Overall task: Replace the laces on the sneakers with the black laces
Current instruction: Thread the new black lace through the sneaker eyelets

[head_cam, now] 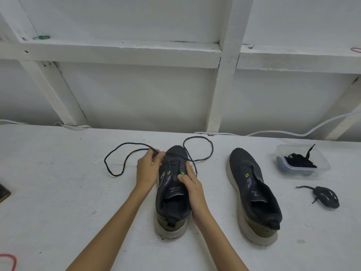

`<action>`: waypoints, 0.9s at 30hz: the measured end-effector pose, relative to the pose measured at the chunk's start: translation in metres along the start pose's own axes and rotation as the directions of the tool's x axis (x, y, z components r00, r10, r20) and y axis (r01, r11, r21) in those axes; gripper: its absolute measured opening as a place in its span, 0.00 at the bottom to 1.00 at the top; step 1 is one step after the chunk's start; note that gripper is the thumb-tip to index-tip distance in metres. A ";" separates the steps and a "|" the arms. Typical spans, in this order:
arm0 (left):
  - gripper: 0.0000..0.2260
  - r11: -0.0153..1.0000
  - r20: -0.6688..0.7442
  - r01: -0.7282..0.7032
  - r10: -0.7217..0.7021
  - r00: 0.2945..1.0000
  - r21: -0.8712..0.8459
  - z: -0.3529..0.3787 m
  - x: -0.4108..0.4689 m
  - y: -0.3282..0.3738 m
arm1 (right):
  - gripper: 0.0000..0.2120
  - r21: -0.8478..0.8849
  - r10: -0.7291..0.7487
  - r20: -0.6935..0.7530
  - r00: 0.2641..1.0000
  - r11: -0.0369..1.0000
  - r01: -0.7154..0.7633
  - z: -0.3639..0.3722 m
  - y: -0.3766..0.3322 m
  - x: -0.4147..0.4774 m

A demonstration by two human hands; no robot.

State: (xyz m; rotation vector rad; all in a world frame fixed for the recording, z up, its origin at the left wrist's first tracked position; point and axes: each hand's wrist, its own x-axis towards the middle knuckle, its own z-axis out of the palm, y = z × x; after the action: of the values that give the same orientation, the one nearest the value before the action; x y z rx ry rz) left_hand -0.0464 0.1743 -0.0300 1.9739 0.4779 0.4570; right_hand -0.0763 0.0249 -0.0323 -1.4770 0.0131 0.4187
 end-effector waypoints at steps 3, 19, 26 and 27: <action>0.07 0.998 -0.074 0.021 -0.025 0.997 -0.053 -0.003 0.004 0.005 | 0.39 -0.001 0.006 0.004 1.000 1.000 -0.006 0.000 0.002 0.001; 0.09 0.997 -0.008 -0.030 0.031 0.999 0.066 0.006 -0.018 -0.005 | 0.40 0.048 -0.012 0.006 1.000 0.999 0.011 -0.001 0.004 0.004; 0.06 0.958 0.124 0.069 -0.035 0.992 -0.279 -0.004 -0.027 0.018 | 0.31 -0.185 -0.187 -0.171 0.967 0.970 0.155 -0.003 -0.005 -0.005; 0.06 0.939 0.161 0.094 -0.042 0.986 -0.330 -0.006 -0.030 0.023 | 0.28 -0.247 -0.284 -0.225 0.932 0.942 0.228 -0.004 -0.011 -0.009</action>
State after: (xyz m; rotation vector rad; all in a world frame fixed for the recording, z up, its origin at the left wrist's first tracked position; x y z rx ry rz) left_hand -0.0716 0.1541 -0.0097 1.6405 0.3446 0.3174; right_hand -0.0806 0.0186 -0.0197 -1.7154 -0.0208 0.0105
